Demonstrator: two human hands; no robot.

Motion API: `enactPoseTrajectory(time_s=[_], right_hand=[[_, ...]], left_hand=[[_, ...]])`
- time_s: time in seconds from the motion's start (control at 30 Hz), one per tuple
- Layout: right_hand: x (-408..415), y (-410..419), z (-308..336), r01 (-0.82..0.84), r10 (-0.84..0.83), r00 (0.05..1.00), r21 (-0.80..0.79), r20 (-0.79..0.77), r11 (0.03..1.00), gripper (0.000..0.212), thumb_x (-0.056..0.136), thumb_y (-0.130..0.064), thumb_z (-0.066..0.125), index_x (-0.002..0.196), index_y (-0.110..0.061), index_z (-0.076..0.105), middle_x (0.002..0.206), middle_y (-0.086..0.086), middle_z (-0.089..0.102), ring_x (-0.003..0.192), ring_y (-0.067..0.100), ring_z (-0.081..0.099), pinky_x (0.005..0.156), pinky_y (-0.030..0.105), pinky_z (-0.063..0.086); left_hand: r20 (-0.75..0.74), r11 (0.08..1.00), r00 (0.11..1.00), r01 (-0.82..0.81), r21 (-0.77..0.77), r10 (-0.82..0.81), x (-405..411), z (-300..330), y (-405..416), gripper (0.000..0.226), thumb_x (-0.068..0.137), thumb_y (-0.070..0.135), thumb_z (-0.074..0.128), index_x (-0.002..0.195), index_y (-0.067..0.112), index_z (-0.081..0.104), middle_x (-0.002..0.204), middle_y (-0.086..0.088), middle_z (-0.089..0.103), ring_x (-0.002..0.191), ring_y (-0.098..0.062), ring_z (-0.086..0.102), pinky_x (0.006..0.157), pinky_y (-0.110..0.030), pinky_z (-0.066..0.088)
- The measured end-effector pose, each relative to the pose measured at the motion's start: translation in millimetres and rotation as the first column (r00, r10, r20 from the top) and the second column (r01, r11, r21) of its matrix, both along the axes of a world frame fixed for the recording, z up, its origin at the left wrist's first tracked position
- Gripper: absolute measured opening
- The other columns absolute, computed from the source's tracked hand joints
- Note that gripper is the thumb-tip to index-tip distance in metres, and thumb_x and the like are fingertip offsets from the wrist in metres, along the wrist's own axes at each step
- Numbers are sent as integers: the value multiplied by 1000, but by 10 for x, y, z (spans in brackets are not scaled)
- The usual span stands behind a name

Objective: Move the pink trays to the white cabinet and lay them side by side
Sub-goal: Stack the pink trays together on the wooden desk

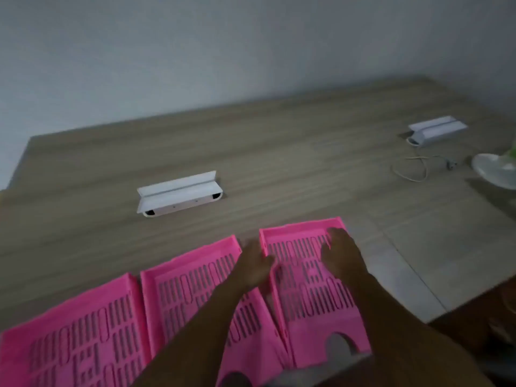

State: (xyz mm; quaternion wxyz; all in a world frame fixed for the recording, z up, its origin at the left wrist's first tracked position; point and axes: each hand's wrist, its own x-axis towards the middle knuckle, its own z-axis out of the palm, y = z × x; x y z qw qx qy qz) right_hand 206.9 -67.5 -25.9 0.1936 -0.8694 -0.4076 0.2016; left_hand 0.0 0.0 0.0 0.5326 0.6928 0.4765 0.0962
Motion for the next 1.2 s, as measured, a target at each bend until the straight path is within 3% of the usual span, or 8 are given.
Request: enactPoseTrajectory(time_s=[0.1, 0.23, 0.33, 0.47, 0.53, 0.7, 0.97, 1.2], right_hand=[[92, -398, -305, 196, -196, 981, -48, 4, 979, 46, 90, -14, 56, 132, 2, 46, 128, 22, 55, 109, 37, 60, 94, 50, 54], [158, -722, -544, 282, -287, 958, -145, -14, 948, 48, 92, -20, 59, 133, 3, 44, 125, 20, 53, 107, 35, 60, 91, 43, 53], [245, -751, -586, 334, -339, 941, -111, -25, 936, 35, 89, -22, 60, 115, -1, 52, 108, 15, 62, 87, 30, 66, 80, 43, 60], [366, -699, -467, 419, -414, 904, -26, 104, 908, 38, 86, -24, 62, 114, 0, 54, 104, 20, 61, 89, 37, 64, 80, 52, 58], [416, -637, -317, 397, -398, 902, 42, 166, 917, 35, 88, -17, 58, 116, 5, 56, 106, 25, 58, 93, 39, 59, 85, 54, 54], [382, -282, -48, 342, -366, 920, 167, 138, 925, 36, 90, -14, 54, 116, 10, 59, 109, 26, 55, 97, 46, 59, 86, 58, 55], [-731, 228, -55, 111, -96, 991, 169, -93, 979, 41, 88, -19, 55, 124, -3, 64, 109, 26, 62, 100, 42, 63, 89, 46, 54], [-1561, 46, -380, -128, 157, 959, 133, -237, 983, 28, 91, -4, 51, 112, -5, 69, 95, 15, 71, 85, 33, 69, 75, 40, 57]], left_hand=[[-9, 988, 995, 95, -118, -97, 59, -306, -160, 42, 93, 16, 53, 133, 2, 46, 131, -14, 59, 120, -26, 57, 108, -41, 43], [-134, 932, 991, -24, -361, -26, 174, -321, -306, 77, 90, 36, 59, 147, -3, 27, 155, -19, 35, 134, -32, 46, 107, -31, 39], [-116, 899, 993, -31, -437, -22, 294, -251, -362, 47, 95, 18, 60, 136, 7, 38, 143, -10, 40, 121, -22, 55, 88, -21, 40], [-1, 893, 995, -86, -443, 95, 395, -167, -407, 88, 94, 17, 62, 154, 0, 1, 164, -13, 17, 146, -28, 28, 102, -22, 32], [83, 904, 983, -114, -411, 161, 425, -75, -412, 84, 95, 13, 59, 155, 4, 1, 163, -10, 20, 145, -25, 30, 87, -13, 30], [272, 945, 929, -177, -275, 253, 287, 100, -313, 87, 95, 8, 59, 155, 10, -4, 151, 11, 22, 121, -7, 40, 88, -4, 29], [202, 836, 812, -531, -139, 548, -1021, 52, -255, 88, 92, 21, 62, 157, 21, 4, 166, -2, 11, 149, -27, 22, 117, -49, 23], [117, 682, 674, -704, -201, 730, -1857, -73, -774, 75, 87, 17, 63, 148, 22, 21, 137, -5, 54, 109, -23, 64, 100, -51, 47]])
